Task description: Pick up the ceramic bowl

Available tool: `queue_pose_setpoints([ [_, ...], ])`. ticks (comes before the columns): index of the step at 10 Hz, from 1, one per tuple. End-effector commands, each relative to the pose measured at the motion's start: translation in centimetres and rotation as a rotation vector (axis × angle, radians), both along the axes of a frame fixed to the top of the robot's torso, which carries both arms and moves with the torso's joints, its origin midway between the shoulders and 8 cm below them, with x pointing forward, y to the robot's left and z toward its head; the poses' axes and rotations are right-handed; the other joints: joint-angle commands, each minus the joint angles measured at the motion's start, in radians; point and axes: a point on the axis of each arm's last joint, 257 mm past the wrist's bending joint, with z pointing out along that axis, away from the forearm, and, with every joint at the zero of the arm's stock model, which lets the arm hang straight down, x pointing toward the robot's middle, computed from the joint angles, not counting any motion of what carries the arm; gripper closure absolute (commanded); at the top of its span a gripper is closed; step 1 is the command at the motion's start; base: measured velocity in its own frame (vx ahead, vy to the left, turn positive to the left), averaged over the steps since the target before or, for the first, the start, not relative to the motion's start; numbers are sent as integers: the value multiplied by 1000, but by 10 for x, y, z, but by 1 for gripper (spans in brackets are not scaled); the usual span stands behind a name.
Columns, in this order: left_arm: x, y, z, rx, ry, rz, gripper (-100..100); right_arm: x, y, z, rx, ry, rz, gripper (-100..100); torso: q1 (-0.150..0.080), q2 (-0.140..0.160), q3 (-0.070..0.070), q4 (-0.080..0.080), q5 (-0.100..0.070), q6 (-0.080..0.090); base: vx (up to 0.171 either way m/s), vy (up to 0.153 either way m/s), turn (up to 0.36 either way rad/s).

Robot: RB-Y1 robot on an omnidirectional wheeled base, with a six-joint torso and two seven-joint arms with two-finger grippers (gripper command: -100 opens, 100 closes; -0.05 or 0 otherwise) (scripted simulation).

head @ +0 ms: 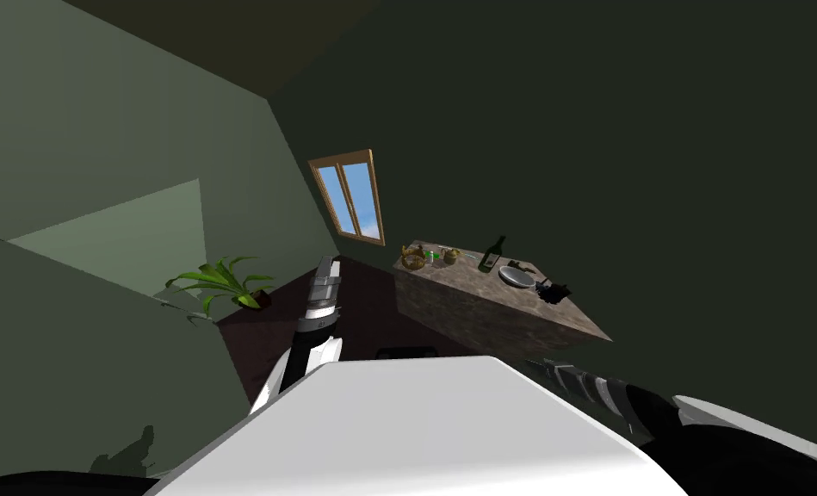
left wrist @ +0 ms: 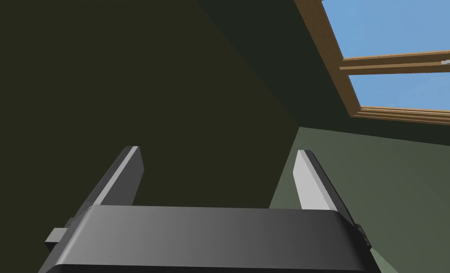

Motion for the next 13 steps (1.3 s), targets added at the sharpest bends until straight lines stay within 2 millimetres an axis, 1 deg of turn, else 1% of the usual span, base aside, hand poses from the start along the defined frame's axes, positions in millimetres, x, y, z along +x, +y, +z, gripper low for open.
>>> queue_pose_setpoints([
  [1,0,0,0,0,0,0,0,-5,-18,8,-48,27,26,-100,0,0,0,0,0,0,46,8,124],
  [2,0,0,0,0,0,0,0,-17,-42,12,-105,67,36,-100,0,0,0,0,0,1,57,13,197],
  [3,0,0,0,0,0,0,0,-14,-45,16,-116,71,48,-100,0,0,0,0,0,0,47,8,151],
  [4,0,0,0,0,0,0,0,-24,-70,23,-175,110,62,-100,0,0,0,0,0,1,57,3,196],
  [6,0,0,0,0,0,0,0,-22,-72,25,-182,112,69,-100,-1,0,0,0,0,1,33,-1,56],
  [7,0,0,0,0,0,0,0,-29,-97,36,-245,151,89,-100,-1,2,1,1,-1,2,36,6,181],
  [8,0,0,0,0,0,0,0,-38,-117,43,-293,183,95,-100,-1,1,1,0,0,0,74,-6,283],
  [9,0,0,0,0,0,0,0,-34,-120,48,-304,186,107,-100,-1,-1,0,0,0,0,60,-12,130],
  [10,0,0,0,0,0,0,0,-41,-139,57,-353,217,116,-100,-1,0,0,0,0,1,54,3,163],
  [12,0,0,0,0,0,0,0,-38,-141,60,-359,219,124,-100,0,0,0,0,0,1,32,-6,43],
  [13,0,0,0,0,0,0,0,-41,-160,72,-410,248,139,-100,-1,2,1,1,-1,2,32,-10,136],
])
